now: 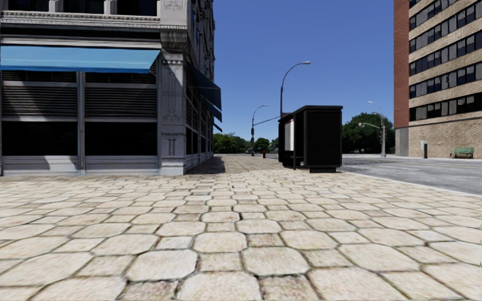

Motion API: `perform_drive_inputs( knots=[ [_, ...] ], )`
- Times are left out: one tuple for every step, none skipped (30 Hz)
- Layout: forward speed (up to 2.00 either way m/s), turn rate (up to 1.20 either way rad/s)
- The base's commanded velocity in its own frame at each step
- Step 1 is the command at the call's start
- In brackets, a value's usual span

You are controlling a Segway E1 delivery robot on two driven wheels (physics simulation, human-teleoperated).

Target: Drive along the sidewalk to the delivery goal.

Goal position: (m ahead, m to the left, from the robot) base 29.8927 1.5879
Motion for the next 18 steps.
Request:
perform_drive_inputs(
  knots=[
    [2.0, 0.0],
    [2.0, 0.0],
    [2.0, 0.0],
    [2.0, 0.0],
    [2.0, 0.0],
    [2.0, 0.0],
    [2.0, 0.0],
    [2.0, 0.0],
    [2.0, 0.0],
    [2.0, 0.0],
    [2.0, 0.0],
    [2.0, 0.0],
    [2.0, 0.0],
    [2.0, 0.0],
    [2.0, 0.0],
    [2.0, 0.0],
    [2.0, 0.0],
    [2.0, 0.0]
  ],
)
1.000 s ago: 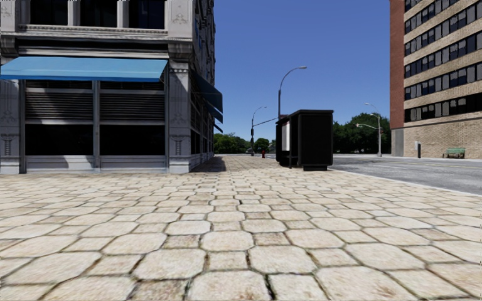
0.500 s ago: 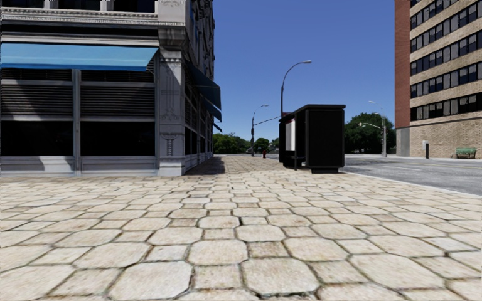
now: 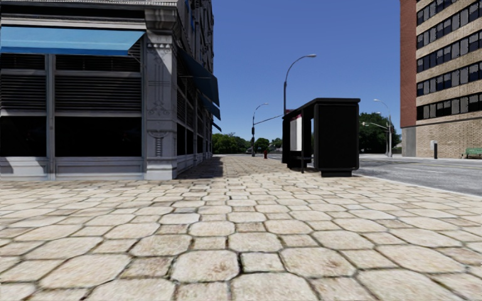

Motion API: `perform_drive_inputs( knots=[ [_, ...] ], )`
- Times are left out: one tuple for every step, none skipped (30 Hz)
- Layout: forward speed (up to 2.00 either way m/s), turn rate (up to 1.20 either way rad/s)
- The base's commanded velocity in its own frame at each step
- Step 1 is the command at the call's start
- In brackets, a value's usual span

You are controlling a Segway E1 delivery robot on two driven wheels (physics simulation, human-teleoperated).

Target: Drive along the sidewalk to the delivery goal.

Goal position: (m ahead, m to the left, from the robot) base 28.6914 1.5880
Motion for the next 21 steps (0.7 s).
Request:
perform_drive_inputs(
  knots=[
    [2.0, 0.0],
    [2.0, 0.0],
    [2.0, 0.0],
    [2.0, 0.0],
    [2.0, 0.0],
    [2.0, 0.0],
    [2.0, 0.0],
    [2.0, 0.0],
    [2.0, 0.0],
    [2.0, 0.0],
    [2.0, 0.0],
    [2.0, 0.0],
    [2.0, 0.0],
    [2.0, 0.0],
    [2.0, 0.0],
    [2.0, 0.0],
    [2.0, 0.0],
    [2.0, 0.0],
    [2.0, 0.0],
    [2.0, 0.0],
    [2.0, 0.0]
  ],
)
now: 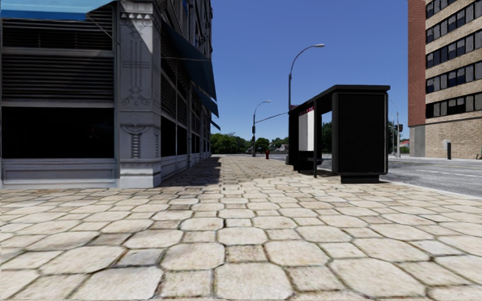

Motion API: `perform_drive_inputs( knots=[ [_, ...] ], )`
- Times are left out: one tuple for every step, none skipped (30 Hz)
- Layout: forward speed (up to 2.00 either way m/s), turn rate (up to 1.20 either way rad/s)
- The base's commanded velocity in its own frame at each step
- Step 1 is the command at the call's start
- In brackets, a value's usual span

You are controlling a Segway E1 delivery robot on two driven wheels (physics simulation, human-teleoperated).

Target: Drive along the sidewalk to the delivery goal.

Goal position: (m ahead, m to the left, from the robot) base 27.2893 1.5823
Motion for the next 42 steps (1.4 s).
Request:
perform_drive_inputs(
  knots=[
    [2.0, 0.0],
    [2.0, 0.0],
    [2.0, 0.0],
    [2.0, 0.0],
    [2.0, 0.0],
    [2.0, 0.0],
    [2.0, 0.0],
    [2.0, 0.0],
    [2.0, 0.0],
    [2.0, 0.0],
    [2.0, 0.0],
    [2.0, 0.0],
    [2.0, 0.0],
    [2.0, 0.0],
    [2.0, 0.0],
    [2.0, 0.0],
    [2.0, 0.0],
    [2.0, 0.0],
    [2.0, 0.0],
    [2.0, 0.0],
    [2.0, 0.0],
    [2.0, 0.0],
    [2.0, 0.0],
    [2.0, 0.0],
    [2.0, 0.0],
    [2.0, 0.0],
    [2.0, 0.0],
    [2.0, 0.0],
    [2.0, 0.0],
    [2.0, 0.0],
    [2.0, 0.0],
    [2.0, 0.0],
    [2.0, 0.0],
    [2.0, 0.0],
    [2.0, 0.0],
    [2.0, 0.0],
    [2.0, 0.0],
    [2.0, 0.0],
    [2.0, 0.0],
    [2.0, 0.0],
    [2.0, 0.0],
    [2.0, 0.0]
  ],
)
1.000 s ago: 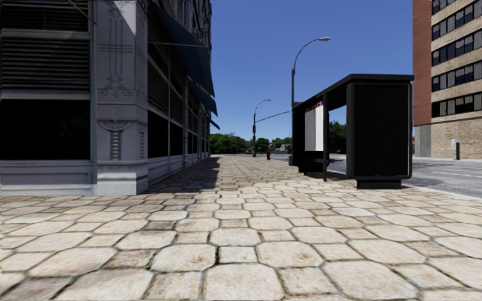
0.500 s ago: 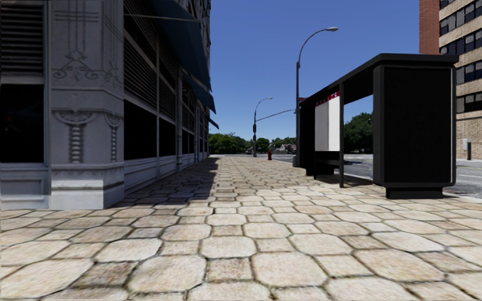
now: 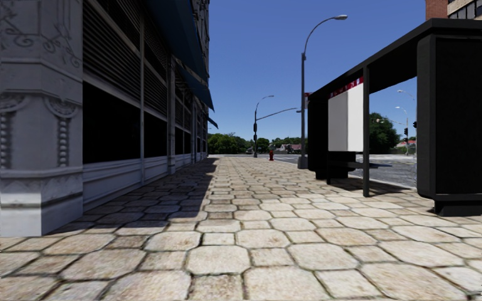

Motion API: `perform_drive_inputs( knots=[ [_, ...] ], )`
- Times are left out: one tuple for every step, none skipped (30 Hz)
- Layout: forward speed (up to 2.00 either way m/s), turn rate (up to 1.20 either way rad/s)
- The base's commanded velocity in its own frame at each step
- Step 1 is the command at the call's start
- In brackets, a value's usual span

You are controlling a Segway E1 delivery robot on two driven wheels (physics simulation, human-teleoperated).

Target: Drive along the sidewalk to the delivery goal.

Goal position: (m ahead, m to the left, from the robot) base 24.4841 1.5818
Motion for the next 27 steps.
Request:
perform_drive_inputs(
  knots=[
    [2.0, 0.0],
    [2.0, 0.0],
    [2.0, 0.0],
    [2.0, 0.0],
    [2.0, 0.0],
    [2.0, 0.0],
    [2.0, 0.0],
    [2.0, 0.0],
    [2.0, 0.0],
    [2.0, 0.0],
    [2.0, 0.0],
    [2.0, 0.0],
    [2.0, 0.0],
    [2.0, 0.0],
    [2.0, 0.0],
    [2.0, 0.0],
    [2.0, 0.0],
    [2.0, 0.0],
    [2.0, 0.0],
    [2.0, 0.0],
    [2.0, 0.0],
    [2.0, 0.0],
    [2.0, 0.0],
    [2.0, 0.0],
    [2.0, 0.0],
    [2.0, 0.0],
    [2.0, 0.0]
  ],
)
